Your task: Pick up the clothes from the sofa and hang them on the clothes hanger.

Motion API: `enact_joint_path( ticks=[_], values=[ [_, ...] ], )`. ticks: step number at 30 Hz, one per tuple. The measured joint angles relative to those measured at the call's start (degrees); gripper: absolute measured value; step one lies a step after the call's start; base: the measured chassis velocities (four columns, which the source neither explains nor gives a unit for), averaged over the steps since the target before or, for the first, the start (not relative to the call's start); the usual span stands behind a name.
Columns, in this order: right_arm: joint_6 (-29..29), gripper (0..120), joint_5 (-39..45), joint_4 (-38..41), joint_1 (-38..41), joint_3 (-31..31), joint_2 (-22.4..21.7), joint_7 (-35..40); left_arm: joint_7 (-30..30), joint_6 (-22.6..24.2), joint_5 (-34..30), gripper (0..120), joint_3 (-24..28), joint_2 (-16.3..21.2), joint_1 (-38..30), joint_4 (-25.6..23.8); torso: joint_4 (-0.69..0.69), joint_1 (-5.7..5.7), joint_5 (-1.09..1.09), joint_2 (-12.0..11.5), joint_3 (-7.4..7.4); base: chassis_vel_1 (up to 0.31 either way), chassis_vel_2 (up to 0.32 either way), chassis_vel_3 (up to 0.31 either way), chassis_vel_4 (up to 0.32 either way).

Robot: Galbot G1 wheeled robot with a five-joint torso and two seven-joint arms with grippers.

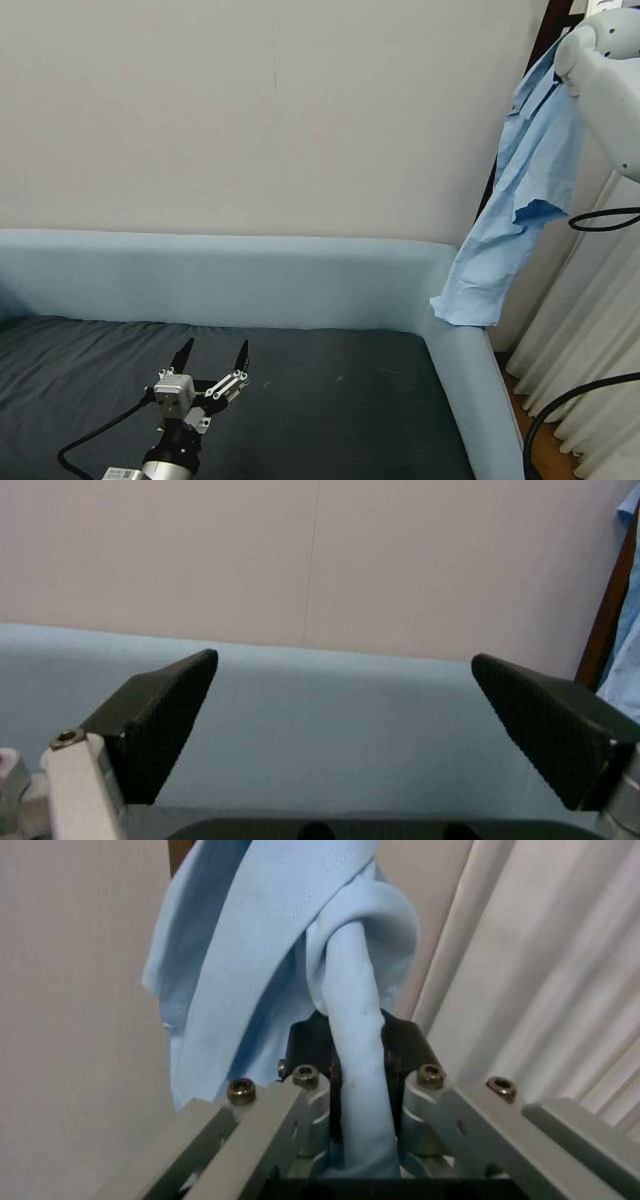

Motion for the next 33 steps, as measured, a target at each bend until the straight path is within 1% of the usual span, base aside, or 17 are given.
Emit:
enact_joint_path(
  ticks=[4,8,12,17,19,22,23,26,27,28,30,32,33],
  values=[
    [0.06,7,3.15,-2.08,0.79,0.05,1.83,1.44,0.00,-0.52,0.74,100,0.39,0.10,0.19,-0.09,0.00,0.00,-0.02,0.00,0.00,0.000,0.000,0.000,0.000],
    [-0.67,7,4.83,-2.56,0.89,-0.02,2.35,2.32,-0.01,-0.62,0.84,100,0.48,0.09,0.43,-0.71,0.00,0.00,-0.01,0.00,0.00,0.000,0.000,0.000,0.000],
    [-1.45,7,5.91,-2.27,0.58,-0.21,2.39,3.29,-0.06,-1.43,1.33,100,0.23,-0.03,0.88,-1.11,-0.02,0.00,-0.01,0.00,-0.01,0.000,0.000,0.000,0.000],
    [-1.98,7,6.46,-1.87,-0.06,-0.58,2.07,3.36,-0.13,-2.19,2.11,100,0.15,-0.88,1.55,-1.59,0.01,0.00,0.00,0.00,-0.01,0.000,0.000,0.000,0.000],
    [-1.85,7,5.73,-1.74,-0.21,-1.09,1.67,1.37,-0.16,-2.29,2.08,100,0.05,-1.12,1.76,-1.59,-0.01,0.00,-0.01,0.00,-0.01,0.000,0.000,0.000,0.000],
    [-0.73,19,3.22,0.45,-1.05,-1.97,0.48,-2.71,-0.20,-2.30,1.97,100,-0.21,-1.24,1.90,-1.58,0.00,0.00,0.00,0.00,0.00,0.000,0.000,0.000,0.000],
    [-0.73,19,3.22,0.45,-1.05,-1.97,0.48,-2.71,-0.20,-2.30,1.97,100,-0.21,-1.24,1.90,-1.58,0.00,0.00,0.00,0.00,0.00,0.000,0.000,0.000,0.000],
    [0.49,32,0.33,5.08,-2.34,-3.34,-1.66,-6.20,-0.23,-2.17,1.86,100,-0.28,-1.39,2.04,-1.57,0.01,0.00,-0.01,0.00,-0.01,0.000,0.000,0.000,0.000],
    [0.62,35,-0.02,5.99,-2.63,-3.53,-2.08,-6.62,-0.24,-2.13,1.85,100,-0.28,-1.40,2.05,-1.55,0.01,0.00,0.00,0.00,-0.01,0.000,0.000,0.000,0.000],
    [0.62,35,-0.02,5.99,-2.63,-3.53,-2.08,-6.62,-0.24,-2.13,1.85,100,-0.28,-1.40,2.05,-1.55,0.01,0.00,0.00,0.00,-0.01,0.000,0.000,0.000,0.000],
    [1.36,47,-0.52,9.63,-3.83,-3.99,-3.85,-7.28,-0.25,-2.07,1.81,100,-0.29,-1.50,2.05,-1.36,-0.01,0.00,0.00,0.00,0.00,0.000,0.000,0.000,0.000],
    [2.43,54,-0.37,14.01,-5.14,-4.01,-5.82,-7.37,-0.26,-2.01,1.75,100,-0.27,-1.60,1.97,-1.23,-0.01,0.00,0.00,0.00,0.00,0.000,0.000,0.000,0.000],
    [2.43,54,-0.37,14.01,-5.14,-4.01,-5.82,-7.37,-0.26,-2.01,1.75,100,-0.27,-1.60,1.97,-1.23,-0.01,0.00,0.00,0.00,0.00,0.000,0.000,0.000,0.000]
  ],
)
